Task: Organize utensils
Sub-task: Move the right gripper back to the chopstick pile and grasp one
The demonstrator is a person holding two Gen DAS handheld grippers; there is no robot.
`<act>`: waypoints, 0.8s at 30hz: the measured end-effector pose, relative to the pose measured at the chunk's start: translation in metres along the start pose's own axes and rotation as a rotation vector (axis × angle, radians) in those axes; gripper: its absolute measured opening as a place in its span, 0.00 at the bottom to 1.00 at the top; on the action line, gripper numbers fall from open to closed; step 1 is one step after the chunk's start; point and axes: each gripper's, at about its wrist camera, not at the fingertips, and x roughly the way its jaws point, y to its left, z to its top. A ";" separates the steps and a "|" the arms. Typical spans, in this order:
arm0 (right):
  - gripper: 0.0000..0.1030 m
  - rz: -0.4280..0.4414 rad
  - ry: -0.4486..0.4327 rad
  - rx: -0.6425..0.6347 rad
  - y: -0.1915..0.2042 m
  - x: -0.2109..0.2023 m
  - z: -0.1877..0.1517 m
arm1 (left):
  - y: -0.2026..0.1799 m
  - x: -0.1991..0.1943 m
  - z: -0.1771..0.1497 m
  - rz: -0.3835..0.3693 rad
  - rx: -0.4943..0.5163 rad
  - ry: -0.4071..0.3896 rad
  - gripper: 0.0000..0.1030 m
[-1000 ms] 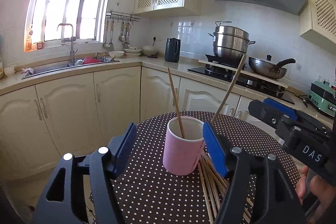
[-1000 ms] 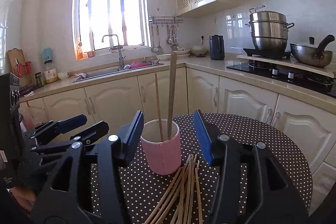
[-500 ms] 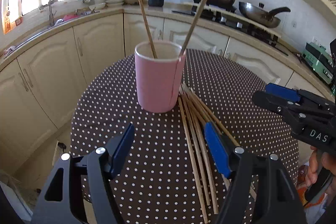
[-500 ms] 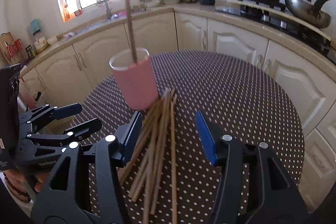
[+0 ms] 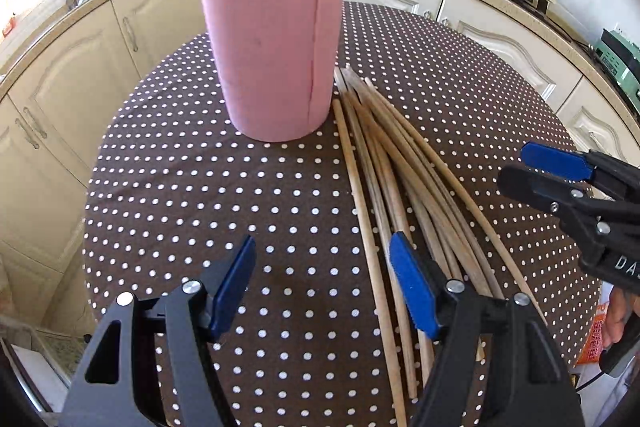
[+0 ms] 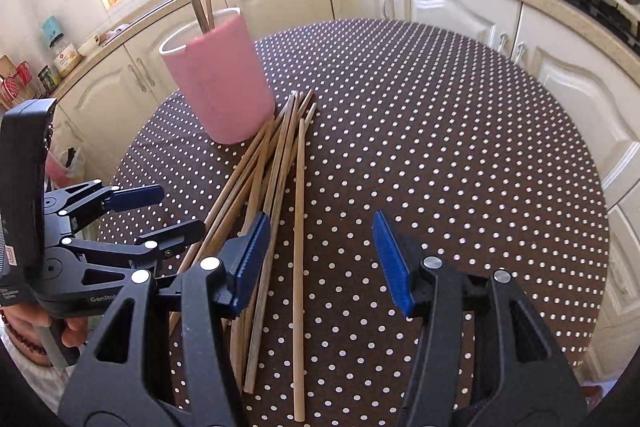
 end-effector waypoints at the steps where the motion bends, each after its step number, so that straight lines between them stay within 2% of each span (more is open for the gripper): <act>1: 0.52 0.002 0.008 0.003 -0.001 0.002 0.000 | -0.001 0.003 0.002 0.004 0.001 0.006 0.66; 12: 0.51 0.021 0.100 0.006 -0.004 0.024 0.010 | 0.000 0.017 0.018 -0.026 0.009 0.030 0.65; 19: 0.51 0.038 0.142 0.008 -0.007 0.036 0.019 | 0.009 0.014 0.016 -0.054 0.002 0.038 0.57; 24: 0.50 0.031 0.175 0.007 -0.005 0.045 0.020 | 0.010 0.014 0.015 -0.029 0.022 0.050 0.53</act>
